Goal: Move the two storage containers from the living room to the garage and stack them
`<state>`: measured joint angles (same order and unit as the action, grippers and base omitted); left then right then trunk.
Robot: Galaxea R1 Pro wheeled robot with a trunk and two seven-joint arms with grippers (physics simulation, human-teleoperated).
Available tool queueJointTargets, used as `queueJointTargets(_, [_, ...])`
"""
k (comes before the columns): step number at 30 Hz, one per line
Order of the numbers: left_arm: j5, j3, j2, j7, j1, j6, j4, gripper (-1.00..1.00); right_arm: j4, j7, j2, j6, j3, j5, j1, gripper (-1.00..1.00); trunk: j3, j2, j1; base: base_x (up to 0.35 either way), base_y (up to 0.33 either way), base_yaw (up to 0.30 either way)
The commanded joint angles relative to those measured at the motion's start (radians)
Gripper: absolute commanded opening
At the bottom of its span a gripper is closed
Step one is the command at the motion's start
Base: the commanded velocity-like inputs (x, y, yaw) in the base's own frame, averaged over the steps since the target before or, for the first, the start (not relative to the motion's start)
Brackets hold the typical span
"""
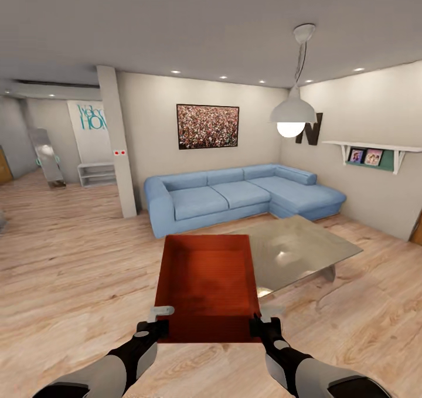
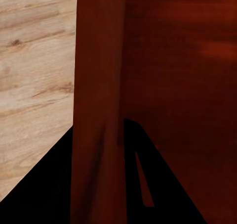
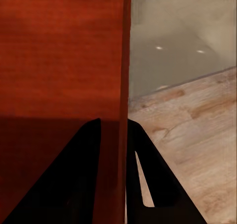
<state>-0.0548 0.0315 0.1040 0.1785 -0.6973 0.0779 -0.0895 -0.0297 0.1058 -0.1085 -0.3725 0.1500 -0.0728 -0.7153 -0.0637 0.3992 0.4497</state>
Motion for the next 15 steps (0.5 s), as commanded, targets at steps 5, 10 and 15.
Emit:
queueJointTargets(5, [-0.002, -0.007, 0.0, 0.01, -0.001, 0.005, 0.002, -1.0, -0.002, 0.002, 0.0, -0.006, 0.017, -0.013, -0.001, -1.0, 0.0, 0.001, 0.0, 0.0, 0.0, 0.3])
queueJointTargets(10, [-0.002, -0.007, 0.0, 0.01, -0.001, 0.005, 0.002, -1.0, -0.002, 0.002, 0.0, -0.006, 0.017, -0.013, -0.001, -1.0, 0.0, 0.001, 0.0, 0.0, 0.0, 0.3])
queueJointTargets(15, [-0.002, -0.007, 0.0, 0.01, -0.001, 0.005, 0.002, -1.0, -0.002, 0.002, 0.0, -0.006, 0.017, -0.013, -0.001, -1.0, 0.0, 0.001, 0.0, 0.0, 0.0, 0.3])
